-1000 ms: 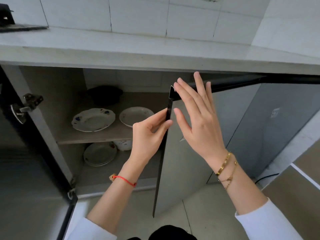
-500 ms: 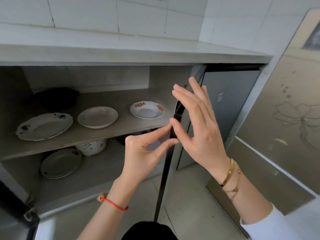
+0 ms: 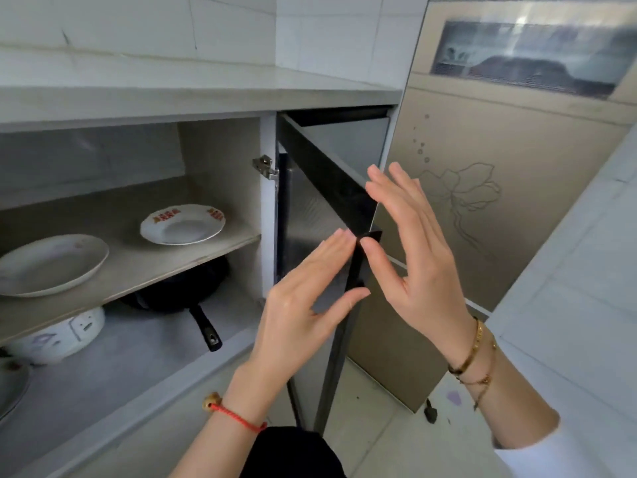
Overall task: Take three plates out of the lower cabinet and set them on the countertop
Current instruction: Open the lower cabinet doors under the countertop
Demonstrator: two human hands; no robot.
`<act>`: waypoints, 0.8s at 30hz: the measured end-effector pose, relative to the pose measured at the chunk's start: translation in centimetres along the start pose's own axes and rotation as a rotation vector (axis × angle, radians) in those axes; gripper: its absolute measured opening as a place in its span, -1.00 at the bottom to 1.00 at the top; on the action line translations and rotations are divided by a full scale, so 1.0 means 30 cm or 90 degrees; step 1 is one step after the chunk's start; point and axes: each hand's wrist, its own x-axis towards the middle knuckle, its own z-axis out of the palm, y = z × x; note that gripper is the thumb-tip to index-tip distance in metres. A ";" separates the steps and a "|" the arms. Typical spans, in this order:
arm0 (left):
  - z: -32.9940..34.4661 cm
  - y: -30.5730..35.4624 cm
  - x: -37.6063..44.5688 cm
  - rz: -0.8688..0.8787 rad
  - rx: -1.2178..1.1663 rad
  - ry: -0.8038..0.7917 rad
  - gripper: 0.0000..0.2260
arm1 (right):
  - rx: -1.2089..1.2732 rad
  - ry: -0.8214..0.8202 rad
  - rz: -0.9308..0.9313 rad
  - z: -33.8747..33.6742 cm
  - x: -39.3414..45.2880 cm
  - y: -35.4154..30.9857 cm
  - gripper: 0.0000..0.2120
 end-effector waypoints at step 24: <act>0.511 -0.030 0.232 -0.046 0.006 -0.200 -0.36 | -0.347 -0.020 0.141 -0.200 -0.062 0.484 -0.61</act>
